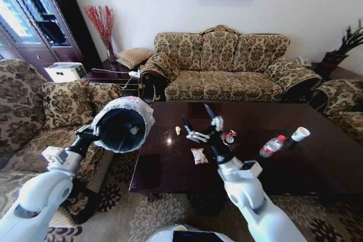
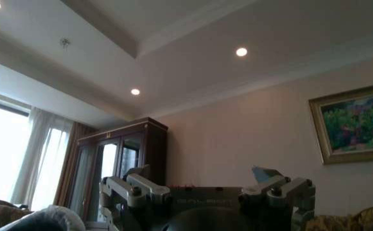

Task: Move to the front of the table and place the trash on the table into the trash bin.

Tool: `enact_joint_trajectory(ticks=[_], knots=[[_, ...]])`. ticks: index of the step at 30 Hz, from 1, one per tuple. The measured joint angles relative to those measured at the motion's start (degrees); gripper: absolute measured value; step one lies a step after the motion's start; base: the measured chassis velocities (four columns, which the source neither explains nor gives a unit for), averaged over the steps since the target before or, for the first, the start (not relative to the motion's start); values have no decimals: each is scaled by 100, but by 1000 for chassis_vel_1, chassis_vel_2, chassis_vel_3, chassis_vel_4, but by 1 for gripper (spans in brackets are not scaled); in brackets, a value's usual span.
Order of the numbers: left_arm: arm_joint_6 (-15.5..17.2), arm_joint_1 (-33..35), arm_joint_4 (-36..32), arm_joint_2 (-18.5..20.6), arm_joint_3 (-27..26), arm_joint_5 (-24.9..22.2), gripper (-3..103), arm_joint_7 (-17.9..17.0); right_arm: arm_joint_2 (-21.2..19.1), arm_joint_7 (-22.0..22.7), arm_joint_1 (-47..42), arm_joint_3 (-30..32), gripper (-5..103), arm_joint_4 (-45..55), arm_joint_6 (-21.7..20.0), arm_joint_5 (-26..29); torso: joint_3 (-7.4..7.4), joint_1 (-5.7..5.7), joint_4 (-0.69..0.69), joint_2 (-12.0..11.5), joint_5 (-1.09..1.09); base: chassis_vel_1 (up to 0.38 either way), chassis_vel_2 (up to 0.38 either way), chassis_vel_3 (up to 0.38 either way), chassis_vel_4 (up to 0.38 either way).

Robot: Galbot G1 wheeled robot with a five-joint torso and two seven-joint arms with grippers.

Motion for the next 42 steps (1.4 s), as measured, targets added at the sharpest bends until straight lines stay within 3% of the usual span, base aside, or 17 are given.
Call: enact_joint_trajectory(ticks=[9, 14, 18, 22, 29, 31, 35, 42], knots=[[695, 1376, -1015, -188, -284, -311, 0, -386, 149, 197, -439, 290, 100, 36, -81, -344, 0, 0, -3, 0, 1, 0, 0, 0, 0], [994, 1943, -1103, -269, -396, -435, 0, -558, 234, 183, -716, 325, 100, -5, 51, -503, 0, 0, 2, 0, -2, 0, 0, 0, 0], [1001, 1959, -1104, -271, -414, -452, 0, -569, 310, 156, -931, 361, 100, -23, 188, -571, 0, 0, -5, 0, -2, 0, 0, 0, 0], [1098, 1943, -1106, -183, -675, -672, 0, -565, 339, 129, -1073, 367, 100, -34, 273, -624, 1, 0, -2, 0, 1, 0, 0, 0, 0], [1476, 1609, -1088, 334, -2027, -1802, 0, -428, 387, 113, -1232, 533, 100, -90, 343, -723, 1, 1, -1, 0, 4, 0, 0, 0, 0], [1526, 1439, -1086, 410, -2107, -1922, 0, -345, 418, 114, -1268, 648, 100, -145, 352, -799, 1, 1, 2, 0, 2, 0, 0, 0, 0], [1780, 1174, -1088, 595, -2165, -2157, 0, -320, 442, 174, -1476, 917, 100, -277, 384, -949, 1, 1, -7, 0, 2, 0, 0, 0, 0], [2156, 1434, -1076, 841, -2136, -2410, 0, -289, 403, 250, -1659, 1245, 100, -371, 403, -878, 1, 1, 0, 0, 0, 0, 0, 0, 0]])
